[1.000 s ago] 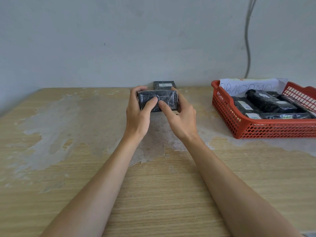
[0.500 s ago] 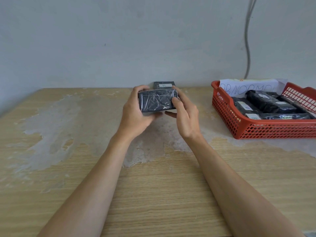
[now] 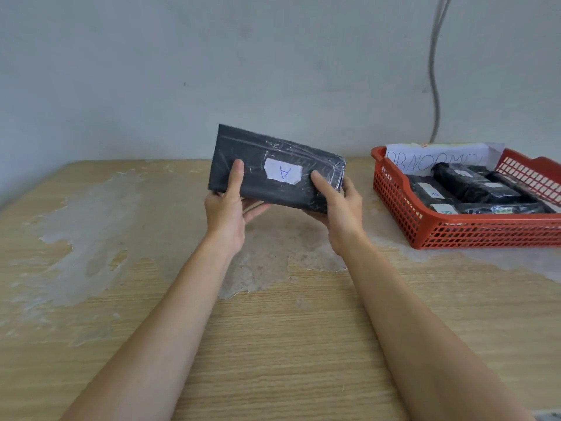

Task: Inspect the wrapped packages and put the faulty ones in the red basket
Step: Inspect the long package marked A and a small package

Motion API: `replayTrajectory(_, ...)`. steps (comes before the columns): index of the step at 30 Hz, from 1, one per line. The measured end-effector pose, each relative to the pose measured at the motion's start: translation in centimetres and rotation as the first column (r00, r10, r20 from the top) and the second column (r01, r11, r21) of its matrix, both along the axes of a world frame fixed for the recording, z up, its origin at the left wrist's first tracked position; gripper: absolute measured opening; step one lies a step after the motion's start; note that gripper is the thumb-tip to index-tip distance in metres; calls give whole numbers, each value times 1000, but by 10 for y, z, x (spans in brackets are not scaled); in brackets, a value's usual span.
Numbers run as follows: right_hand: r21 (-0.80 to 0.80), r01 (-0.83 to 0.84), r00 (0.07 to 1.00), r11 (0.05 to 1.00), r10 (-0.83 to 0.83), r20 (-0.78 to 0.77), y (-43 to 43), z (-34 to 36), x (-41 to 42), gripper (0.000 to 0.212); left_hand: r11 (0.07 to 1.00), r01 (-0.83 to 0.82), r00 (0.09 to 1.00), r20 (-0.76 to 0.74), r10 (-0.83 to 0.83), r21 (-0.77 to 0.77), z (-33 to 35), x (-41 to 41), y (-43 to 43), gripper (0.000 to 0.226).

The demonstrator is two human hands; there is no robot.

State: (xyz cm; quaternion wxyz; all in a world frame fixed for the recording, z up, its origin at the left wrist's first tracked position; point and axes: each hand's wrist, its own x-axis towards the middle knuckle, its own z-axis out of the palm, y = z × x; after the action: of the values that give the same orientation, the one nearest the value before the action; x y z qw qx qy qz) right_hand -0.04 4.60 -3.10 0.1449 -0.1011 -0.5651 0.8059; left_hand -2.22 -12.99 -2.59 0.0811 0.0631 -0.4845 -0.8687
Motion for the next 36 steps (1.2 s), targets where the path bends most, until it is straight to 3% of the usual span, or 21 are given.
replayTrajectory(2, 9, 48, 999, 999, -48, -24, 0, -1, -1, 56, 999, 7, 999, 36, -5, -42, -4, -2, 1, 55)
replayTrajectory(3, 13, 87, 995, 996, -86, -54, 0, 0, -1, 58, 984, -9, 998, 58, 19, -176, -7, -4, -1, 70)
replayTrajectory(5, 138, 229, 969, 964, -213, -124, -1, 2, 0, 62, 819, -82, 993, 20, 113, -568, -12, -2, -3, 96)
replayTrajectory(6, 248, 311, 946, 917, -273, -173, -3, 4, 3, 65, 729, -127, 991, -57, 120, -672, -12, 2, -3, 99)
replayTrajectory(7, 346, 371, 923, 861, -303, -236, -5, 5, 6, 68, 695, -156, 987, -139, 82, -702, -10, 6, -1, 95)
replayTrajectory(11, 560, 447, 884, 697, -248, -396, -18, 2, 11, 76, 698, -127, 931, -327, -160, -705, -2, 19, 17, 69)
replayTrajectory(15, 651, 445, 859, 615, -89, -504, -26, -2, 14, 67, 691, -116, 911, -354, -212, -713, -5, 22, 24, 71)
replayTrajectory(19, 636, 249, 893, 730, 82, -444, -25, -1, 16, 47, 807, -89, 922, -355, -155, -584, -14, 10, 15, 67)
replayTrajectory(23, 595, 249, 909, 764, 27, -416, -27, 1, 15, 36, 805, -112, 924, -359, -131, -582, -14, 10, 13, 57)
replayTrajectory(28, 559, 132, 933, 819, 88, -350, -30, -2, 14, 39, 837, -226, 917, -399, 11, -497, -9, 11, 14, 43)
replayTrajectory(32, 556, 12, 954, 831, 157, -255, -36, -4, 13, 49, 906, -174, 955, -289, 61, -387, -5, 14, 15, 39)
replayTrajectory(36, 551, -13, 952, 835, 180, -250, -39, -8, 13, 45, 936, -102, 969, -247, 17, -338, -2, 16, 14, 39)
